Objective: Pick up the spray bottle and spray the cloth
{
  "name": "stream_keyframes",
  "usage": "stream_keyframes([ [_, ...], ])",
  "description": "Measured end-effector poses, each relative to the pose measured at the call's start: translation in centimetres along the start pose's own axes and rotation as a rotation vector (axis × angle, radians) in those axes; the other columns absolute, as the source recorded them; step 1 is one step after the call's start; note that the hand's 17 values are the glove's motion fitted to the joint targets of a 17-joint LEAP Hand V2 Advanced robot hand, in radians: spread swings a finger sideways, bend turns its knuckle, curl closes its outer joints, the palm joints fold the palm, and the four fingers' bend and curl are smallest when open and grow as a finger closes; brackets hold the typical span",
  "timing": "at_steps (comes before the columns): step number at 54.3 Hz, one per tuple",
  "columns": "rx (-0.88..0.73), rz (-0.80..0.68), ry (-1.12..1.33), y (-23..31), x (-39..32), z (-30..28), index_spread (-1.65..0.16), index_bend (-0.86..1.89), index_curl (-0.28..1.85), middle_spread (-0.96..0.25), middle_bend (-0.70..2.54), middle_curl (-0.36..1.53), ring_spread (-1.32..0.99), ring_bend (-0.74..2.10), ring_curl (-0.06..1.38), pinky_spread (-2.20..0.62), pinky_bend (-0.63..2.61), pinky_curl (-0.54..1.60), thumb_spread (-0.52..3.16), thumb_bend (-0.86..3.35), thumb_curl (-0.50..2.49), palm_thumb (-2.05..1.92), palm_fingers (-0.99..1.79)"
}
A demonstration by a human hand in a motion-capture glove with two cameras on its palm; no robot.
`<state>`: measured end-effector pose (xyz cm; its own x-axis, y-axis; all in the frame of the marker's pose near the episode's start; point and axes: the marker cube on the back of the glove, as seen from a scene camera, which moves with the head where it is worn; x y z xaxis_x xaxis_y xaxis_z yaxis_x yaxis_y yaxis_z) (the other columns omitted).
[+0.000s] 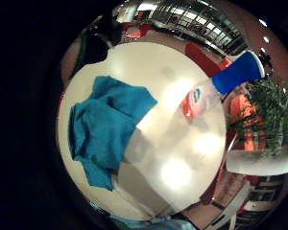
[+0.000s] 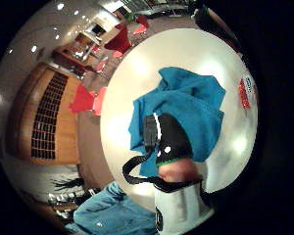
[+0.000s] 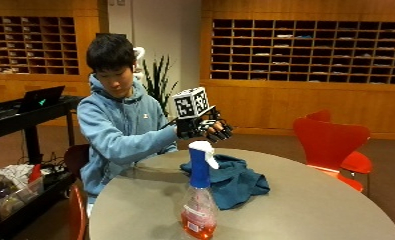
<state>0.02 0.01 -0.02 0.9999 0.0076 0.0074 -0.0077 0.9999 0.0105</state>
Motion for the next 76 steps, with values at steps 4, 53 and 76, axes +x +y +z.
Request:
stream_keyframes([
  [4, 0.022, 0.011, -0.014, -0.1, 0.2, -0.1, -0.22, 0.18, 0.13, -0.04, 0.28, 0.13, 0.0, 0.35, 0.14, 0.12, 0.36, 0.14, 0.6, 0.28, 0.14, 0.48, 0.63],
  [53, 0.712, 0.386, -0.465, 2.6, 12.4, -3.5, -0.27, 0.09, 0.23, -0.06, 0.26, 0.36, 0.01, 0.38, 0.32, 0.14, 0.37, 0.33, 1.08, 0.0, 0.38, 0.68, 0.6],
  [76, 0.942, 0.713, -0.748, -0.9, 21.0, 0.2, -0.19, 0.07, 0.17, -0.02, 0.28, 0.4, 0.02, 0.48, 0.37, 0.15, 0.42, 0.36, 1.05, -0.02, 0.43, 0.76, 0.41],
])
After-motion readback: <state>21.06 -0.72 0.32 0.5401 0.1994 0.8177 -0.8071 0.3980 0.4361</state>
